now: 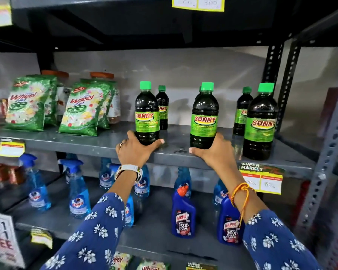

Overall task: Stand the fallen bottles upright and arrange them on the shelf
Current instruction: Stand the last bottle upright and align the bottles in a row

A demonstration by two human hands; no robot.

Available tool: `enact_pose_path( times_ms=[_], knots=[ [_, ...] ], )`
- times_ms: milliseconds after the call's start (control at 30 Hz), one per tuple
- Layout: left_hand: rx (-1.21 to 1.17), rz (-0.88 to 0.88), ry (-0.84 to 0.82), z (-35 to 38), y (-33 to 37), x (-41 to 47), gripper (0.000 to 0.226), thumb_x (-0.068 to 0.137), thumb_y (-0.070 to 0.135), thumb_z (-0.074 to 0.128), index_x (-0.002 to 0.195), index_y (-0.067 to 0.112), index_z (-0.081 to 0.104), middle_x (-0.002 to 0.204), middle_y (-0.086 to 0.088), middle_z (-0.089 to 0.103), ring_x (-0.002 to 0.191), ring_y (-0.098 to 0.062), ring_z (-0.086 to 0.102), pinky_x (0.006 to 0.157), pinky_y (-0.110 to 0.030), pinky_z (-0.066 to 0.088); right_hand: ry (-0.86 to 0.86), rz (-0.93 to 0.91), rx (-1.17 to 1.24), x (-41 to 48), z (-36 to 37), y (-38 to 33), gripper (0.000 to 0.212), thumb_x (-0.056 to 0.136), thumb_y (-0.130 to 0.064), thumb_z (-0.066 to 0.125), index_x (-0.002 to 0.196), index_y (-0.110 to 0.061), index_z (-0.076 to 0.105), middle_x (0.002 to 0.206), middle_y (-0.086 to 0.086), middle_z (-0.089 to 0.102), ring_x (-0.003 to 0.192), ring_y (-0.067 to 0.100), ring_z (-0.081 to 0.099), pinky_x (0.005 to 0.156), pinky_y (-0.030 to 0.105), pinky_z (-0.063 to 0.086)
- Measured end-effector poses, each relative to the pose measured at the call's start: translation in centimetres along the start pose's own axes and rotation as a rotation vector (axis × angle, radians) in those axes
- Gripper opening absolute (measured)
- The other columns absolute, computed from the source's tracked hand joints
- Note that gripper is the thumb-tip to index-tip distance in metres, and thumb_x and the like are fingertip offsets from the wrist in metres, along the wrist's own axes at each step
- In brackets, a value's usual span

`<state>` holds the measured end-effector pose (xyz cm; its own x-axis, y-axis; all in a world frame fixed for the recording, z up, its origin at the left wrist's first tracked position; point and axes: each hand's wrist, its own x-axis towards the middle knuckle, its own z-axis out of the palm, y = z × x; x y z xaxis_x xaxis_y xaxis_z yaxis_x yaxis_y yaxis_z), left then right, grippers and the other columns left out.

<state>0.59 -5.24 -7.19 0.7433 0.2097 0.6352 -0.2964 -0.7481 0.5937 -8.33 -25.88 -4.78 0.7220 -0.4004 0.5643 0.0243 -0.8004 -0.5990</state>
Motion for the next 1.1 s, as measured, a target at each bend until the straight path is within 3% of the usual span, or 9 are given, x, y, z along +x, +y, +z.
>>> enact_pose_path(
  times_ms=[433, 667, 733, 800, 900, 967, 1000, 1067, 1100],
  knots=[
    [0.027, 0.026, -0.014, -0.2, -0.2, 0.0, 0.078, 0.062, 0.078, 0.058, 0.098, 0.012, 0.038, 0.095, -0.013, 0.066, 0.094, -0.032, 0.061, 0.087, -0.042, 0.038, -0.036, -0.006, 0.014, 0.2, -0.2, 0.3, 0.074, 0.055, -0.050, 0.080, 0.111, -0.011, 0.054, 0.107, 0.010, 0.066, 0.099, 0.029, 0.062, 0.081, 0.038, 0.052],
    [-0.001, 0.018, -0.020, -0.8, -0.1, -0.8, 0.090, 0.062, 0.078, 0.058, 0.113, 0.006, 0.041, 0.107, -0.017, 0.065, 0.103, -0.032, 0.060, 0.095, -0.044, 0.036, -0.058, -0.006, 0.045, -0.6, -0.4, 0.0, 0.086, 0.057, -0.051, 0.080, 0.117, -0.006, 0.039, 0.114, 0.014, 0.059, 0.105, 0.032, 0.058, 0.080, 0.034, 0.048],
    [-0.060, -0.003, 0.006, -0.9, 0.1, -1.5, 0.101, 0.062, 0.077, 0.059, 0.128, 0.003, 0.036, 0.123, -0.019, 0.057, 0.116, -0.034, 0.053, 0.102, -0.047, 0.031, 0.009, -0.077, 0.146, -1.6, -1.3, 0.1, 0.096, 0.060, -0.052, 0.078, 0.129, -0.006, 0.031, 0.126, 0.016, 0.053, 0.114, 0.030, 0.053, 0.088, 0.035, 0.046],
    [-0.123, -0.047, 0.178, -0.9, 0.3, -3.0, 0.105, 0.064, 0.078, 0.057, 0.133, 0.003, 0.036, 0.137, -0.019, 0.046, 0.126, -0.034, 0.042, 0.105, -0.052, 0.028, 0.160, -0.258, 0.235, -2.5, -3.3, 0.6, 0.089, 0.067, -0.054, 0.073, 0.135, -0.014, 0.032, 0.130, 0.007, 0.050, 0.116, 0.020, 0.051, 0.094, 0.032, 0.045],
    [-0.224, 0.209, 0.445, -0.6, 2.4, -5.2, 0.082, 0.072, 0.065, 0.058, 0.121, 0.000, 0.048, 0.129, -0.019, 0.049, 0.121, -0.032, 0.042, 0.101, -0.049, 0.031, 0.474, -0.451, 0.247, -1.7, -7.7, 2.9, 0.068, 0.072, -0.052, 0.071, 0.125, -0.019, 0.043, 0.117, -0.003, 0.050, 0.105, 0.009, 0.050, 0.089, 0.020, 0.044],
    [-0.283, 0.447, 0.373, 0.0, 5.2, -5.8, 0.075, 0.074, 0.057, 0.063, 0.119, -0.003, 0.050, 0.124, -0.021, 0.052, 0.117, -0.031, 0.046, 0.099, -0.046, 0.038, 0.551, -0.357, 0.263, -0.3, -10.1, 4.7, 0.077, 0.065, -0.051, 0.076, 0.124, -0.016, 0.041, 0.118, 0.001, 0.047, 0.106, 0.011, 0.048, 0.090, 0.020, 0.042],
    [-0.298, 0.492, 0.292, 0.3, 6.8, -6.0, 0.078, 0.074, 0.056, 0.065, 0.121, -0.004, 0.049, 0.125, -0.022, 0.052, 0.118, -0.032, 0.046, 0.099, -0.046, 0.040, 0.495, -0.263, 0.295, 0.3, -10.8, 5.6, 0.085, 0.061, -0.051, 0.079, 0.126, -0.016, 0.038, 0.120, 0.002, 0.047, 0.107, 0.010, 0.048, 0.091, 0.017, 0.040],
    [-0.317, 0.441, 0.100, 0.7, 9.9, -6.1, 0.091, 0.071, 0.062, 0.065, 0.130, -0.003, 0.041, 0.134, -0.022, 0.047, 0.124, -0.034, 0.043, 0.101, -0.047, 0.040, 0.267, -0.104, 0.354, 1.0, -11.2, 7.5, 0.090, 0.054, -0.047, 0.083, 0.125, -0.015, 0.039, 0.118, -0.002, 0.051, 0.102, 0.004, 0.053, 0.087, 0.008, 0.039],
    [-0.321, 0.382, 0.023, 1.1, 11.1, -5.9, 0.098, 0.069, 0.065, 0.065, 0.134, -0.003, 0.035, 0.138, -0.022, 0.043, 0.126, -0.035, 0.042, 0.101, -0.047, 0.039, 0.143, -0.050, 0.354, 1.2, -11.1, 8.3, 0.086, 0.052, -0.044, 0.085, 0.122, -0.014, 0.043, 0.116, -0.004, 0.056, 0.099, 0.003, 0.056, 0.087, 0.010, 0.041]
  ],
)
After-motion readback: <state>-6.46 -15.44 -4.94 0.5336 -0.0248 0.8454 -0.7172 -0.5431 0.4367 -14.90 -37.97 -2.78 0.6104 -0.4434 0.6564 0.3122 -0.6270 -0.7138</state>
